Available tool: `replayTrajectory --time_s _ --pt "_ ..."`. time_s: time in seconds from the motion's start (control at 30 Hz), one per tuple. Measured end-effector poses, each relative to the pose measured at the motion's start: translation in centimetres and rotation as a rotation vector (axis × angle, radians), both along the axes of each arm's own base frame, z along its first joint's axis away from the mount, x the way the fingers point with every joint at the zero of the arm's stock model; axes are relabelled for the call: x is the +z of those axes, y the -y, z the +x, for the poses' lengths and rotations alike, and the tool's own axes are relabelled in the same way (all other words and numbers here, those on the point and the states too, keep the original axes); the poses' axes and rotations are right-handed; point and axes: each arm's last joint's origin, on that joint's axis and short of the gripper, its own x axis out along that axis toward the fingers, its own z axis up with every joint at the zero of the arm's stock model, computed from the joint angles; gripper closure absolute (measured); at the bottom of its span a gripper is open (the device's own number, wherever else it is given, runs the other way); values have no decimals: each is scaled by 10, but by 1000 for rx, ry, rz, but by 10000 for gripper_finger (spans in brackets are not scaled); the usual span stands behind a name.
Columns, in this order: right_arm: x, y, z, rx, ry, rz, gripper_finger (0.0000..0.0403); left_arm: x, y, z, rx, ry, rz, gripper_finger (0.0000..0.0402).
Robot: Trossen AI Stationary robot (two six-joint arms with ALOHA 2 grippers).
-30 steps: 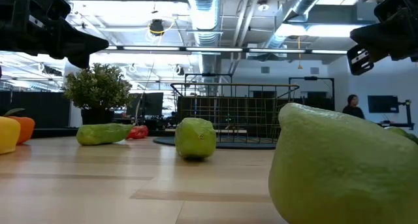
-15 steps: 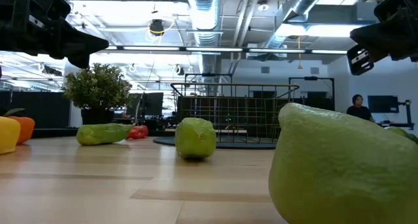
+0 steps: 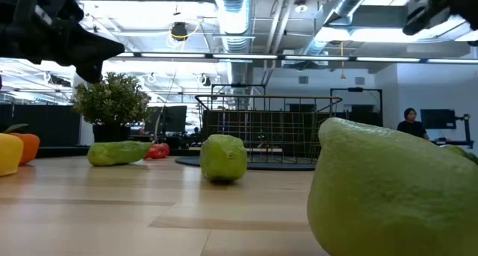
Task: Build produce basket
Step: Put the right cucumber into the wire basket
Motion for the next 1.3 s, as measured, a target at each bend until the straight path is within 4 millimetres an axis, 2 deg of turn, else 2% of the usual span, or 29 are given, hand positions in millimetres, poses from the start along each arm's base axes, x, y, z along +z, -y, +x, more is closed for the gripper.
replayTrajectory --time_s 0.17,0.27,0.63,1.3 --pt "6 4 -2 -104 26 22 368 1 -3 -1 90 48 -245 401" --pt "6 5 -2 -127 22 34 368 0 -4 -1 123 57 -317 401" --pt "7 5 -2 -94 23 88 368 0 -7 -2 247 86 -320 401" --pt "7 5 -2 -92 14 90 368 1 -10 -3 356 112 -333 401"
